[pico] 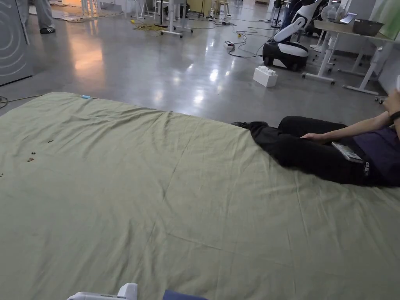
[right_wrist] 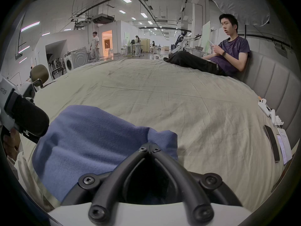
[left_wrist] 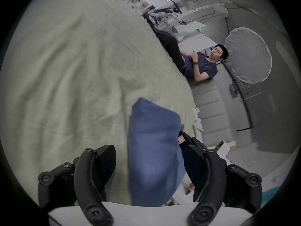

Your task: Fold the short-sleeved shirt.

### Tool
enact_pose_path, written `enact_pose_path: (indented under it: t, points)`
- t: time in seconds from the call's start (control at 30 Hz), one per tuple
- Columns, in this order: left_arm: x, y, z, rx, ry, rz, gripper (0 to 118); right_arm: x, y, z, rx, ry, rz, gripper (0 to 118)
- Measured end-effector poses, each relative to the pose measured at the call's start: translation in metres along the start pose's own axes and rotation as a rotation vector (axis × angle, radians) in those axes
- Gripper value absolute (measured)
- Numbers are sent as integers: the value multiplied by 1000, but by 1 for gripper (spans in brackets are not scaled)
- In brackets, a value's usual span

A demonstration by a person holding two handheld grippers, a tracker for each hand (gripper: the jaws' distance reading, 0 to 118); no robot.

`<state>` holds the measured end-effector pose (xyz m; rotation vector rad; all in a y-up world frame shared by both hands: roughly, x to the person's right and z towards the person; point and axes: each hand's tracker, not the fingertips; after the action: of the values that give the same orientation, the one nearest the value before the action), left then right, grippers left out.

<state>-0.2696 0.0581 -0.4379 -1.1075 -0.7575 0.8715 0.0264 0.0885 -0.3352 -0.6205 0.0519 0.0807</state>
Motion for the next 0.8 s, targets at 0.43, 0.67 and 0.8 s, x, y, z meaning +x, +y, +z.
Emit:
enact_pose_path:
  t: [0.43,0.67,0.8]
  points:
    - [-5,10,-21,-56,-3,-9,69,4,3,1,-5,11,-16,1]
    - [-5,6,-17,-34,-51,41,29,4,4,-2,3,-2,20,1]
    - [12,7,-11,-28,-76,61,24,8,6,1,7,-9,27,1]
